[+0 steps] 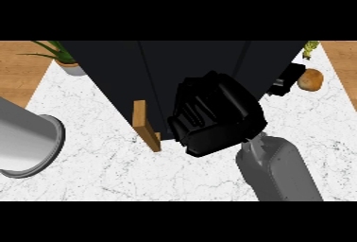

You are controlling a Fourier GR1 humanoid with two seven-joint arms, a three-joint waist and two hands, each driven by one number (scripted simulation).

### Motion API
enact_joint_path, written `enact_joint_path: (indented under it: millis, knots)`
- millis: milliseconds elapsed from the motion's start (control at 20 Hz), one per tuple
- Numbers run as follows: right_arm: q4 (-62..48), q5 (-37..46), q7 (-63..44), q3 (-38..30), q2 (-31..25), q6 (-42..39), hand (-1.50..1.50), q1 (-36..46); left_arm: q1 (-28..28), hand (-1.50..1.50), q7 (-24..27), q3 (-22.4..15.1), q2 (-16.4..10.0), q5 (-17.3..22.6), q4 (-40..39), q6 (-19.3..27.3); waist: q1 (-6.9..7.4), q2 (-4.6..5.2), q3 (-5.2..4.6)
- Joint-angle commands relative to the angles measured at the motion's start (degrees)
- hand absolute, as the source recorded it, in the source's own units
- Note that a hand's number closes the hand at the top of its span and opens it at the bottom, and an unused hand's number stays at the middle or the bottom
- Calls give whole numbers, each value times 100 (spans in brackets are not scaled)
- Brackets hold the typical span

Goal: Pick up the bottled water, place it into the cabinet and close the cabinet

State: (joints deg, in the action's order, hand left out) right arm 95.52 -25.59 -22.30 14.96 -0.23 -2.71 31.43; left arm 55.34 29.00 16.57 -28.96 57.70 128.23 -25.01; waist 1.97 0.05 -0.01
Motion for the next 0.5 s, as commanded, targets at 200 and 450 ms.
enact_joint_path:
  millis: [200, 450]
  knots:
    - [-1434, -290, 85, -762, -191, -688, 150, 1115, 69, -150, -412, 506, 257, 277, -158, -358, -79, 1, 2]
    - [-2025, -265, 312, -862, -166, -1050, 150, 1406, 227, -150, -452, 607, 583, 153, -146, -844, -36, 0, 1]
